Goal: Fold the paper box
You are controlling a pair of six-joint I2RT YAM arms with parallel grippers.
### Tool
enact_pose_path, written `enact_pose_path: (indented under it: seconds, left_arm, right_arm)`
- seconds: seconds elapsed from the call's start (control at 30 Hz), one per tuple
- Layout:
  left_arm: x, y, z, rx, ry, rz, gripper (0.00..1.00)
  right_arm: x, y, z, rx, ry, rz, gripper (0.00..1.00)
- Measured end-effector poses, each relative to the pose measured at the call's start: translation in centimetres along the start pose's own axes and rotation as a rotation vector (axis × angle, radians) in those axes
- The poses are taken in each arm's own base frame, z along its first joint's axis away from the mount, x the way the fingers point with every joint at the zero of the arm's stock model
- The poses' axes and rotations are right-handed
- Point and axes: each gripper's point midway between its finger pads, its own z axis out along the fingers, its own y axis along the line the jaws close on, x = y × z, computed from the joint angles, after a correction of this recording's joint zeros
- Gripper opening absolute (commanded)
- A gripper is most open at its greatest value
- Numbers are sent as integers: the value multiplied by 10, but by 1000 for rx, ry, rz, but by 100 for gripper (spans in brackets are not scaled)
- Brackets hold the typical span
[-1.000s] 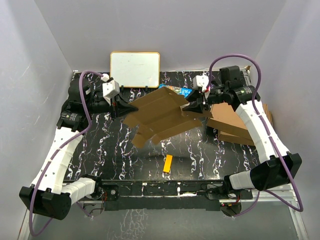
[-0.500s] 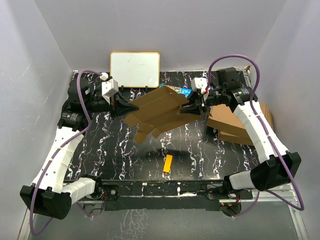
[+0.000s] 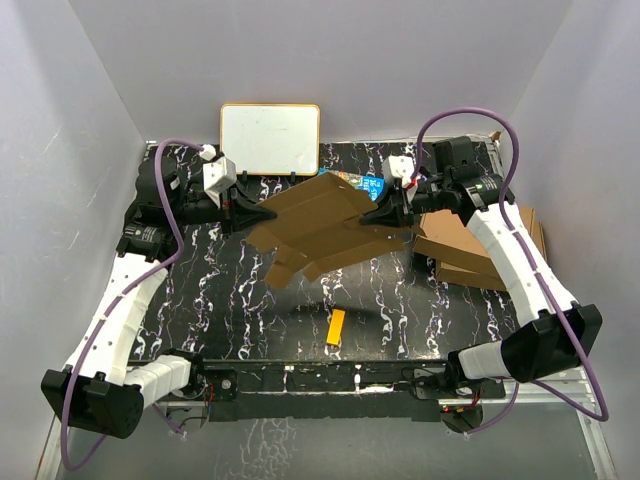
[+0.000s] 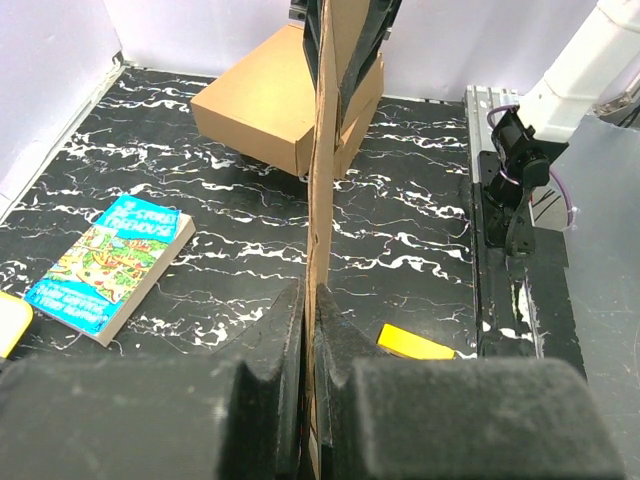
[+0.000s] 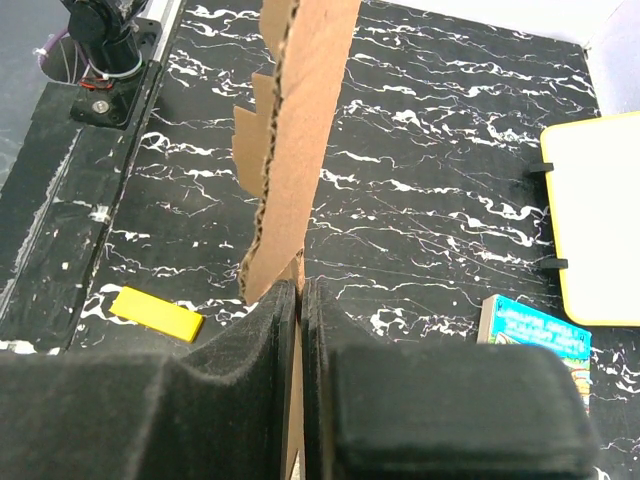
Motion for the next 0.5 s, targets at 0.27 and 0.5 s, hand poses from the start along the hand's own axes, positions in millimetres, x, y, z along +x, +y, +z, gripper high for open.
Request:
enact_pose_path:
  seconds: [0.27,0.5]
  left_arm:
    - [9,7,0,-41,15,4,0]
    - [36,7,-8,-139,43,-22,0]
  right_arm:
    - [2,-2,-2,34,36,25,69]
    - [-5,-12,-35,158,55,24,90]
